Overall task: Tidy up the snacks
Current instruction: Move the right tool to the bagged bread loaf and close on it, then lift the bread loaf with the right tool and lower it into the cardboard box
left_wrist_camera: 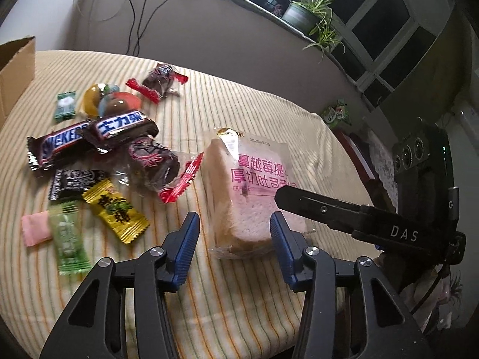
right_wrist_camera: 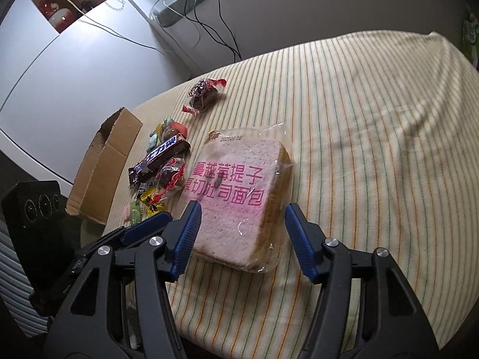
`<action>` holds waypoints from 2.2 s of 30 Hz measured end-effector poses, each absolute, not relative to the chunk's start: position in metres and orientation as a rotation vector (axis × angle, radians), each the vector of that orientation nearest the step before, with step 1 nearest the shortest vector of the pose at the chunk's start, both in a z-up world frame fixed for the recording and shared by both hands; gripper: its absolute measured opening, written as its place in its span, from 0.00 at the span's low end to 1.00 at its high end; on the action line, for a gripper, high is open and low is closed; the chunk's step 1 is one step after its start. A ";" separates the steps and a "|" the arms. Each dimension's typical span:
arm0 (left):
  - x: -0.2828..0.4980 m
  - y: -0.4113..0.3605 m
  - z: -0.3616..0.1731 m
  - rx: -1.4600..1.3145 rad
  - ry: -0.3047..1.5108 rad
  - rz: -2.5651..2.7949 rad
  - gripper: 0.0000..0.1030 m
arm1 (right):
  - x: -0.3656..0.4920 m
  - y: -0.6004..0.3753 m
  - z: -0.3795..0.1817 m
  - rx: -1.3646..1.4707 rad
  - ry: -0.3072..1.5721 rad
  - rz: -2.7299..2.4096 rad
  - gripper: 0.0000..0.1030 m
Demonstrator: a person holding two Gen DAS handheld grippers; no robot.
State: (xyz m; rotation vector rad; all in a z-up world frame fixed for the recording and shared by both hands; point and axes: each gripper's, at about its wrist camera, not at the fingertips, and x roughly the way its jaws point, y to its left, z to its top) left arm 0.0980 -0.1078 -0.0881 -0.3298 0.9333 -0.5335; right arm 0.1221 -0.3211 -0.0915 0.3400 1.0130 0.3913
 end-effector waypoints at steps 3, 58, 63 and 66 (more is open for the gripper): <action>0.101 -0.112 -0.090 -0.325 0.942 -0.544 0.44 | 0.126 -0.324 -0.096 0.368 1.036 0.400 0.60; 0.067 -0.024 -0.029 -0.284 0.713 -0.400 0.39 | 0.127 -0.205 -0.036 0.216 0.985 0.633 0.53; 0.061 0.007 -0.022 -0.300 0.681 -0.342 0.39 | 0.130 -0.167 -0.026 0.174 0.969 0.692 0.53; 0.060 0.024 -0.020 -0.309 0.664 -0.307 0.39 | 0.132 -0.145 -0.022 0.153 0.963 0.723 0.53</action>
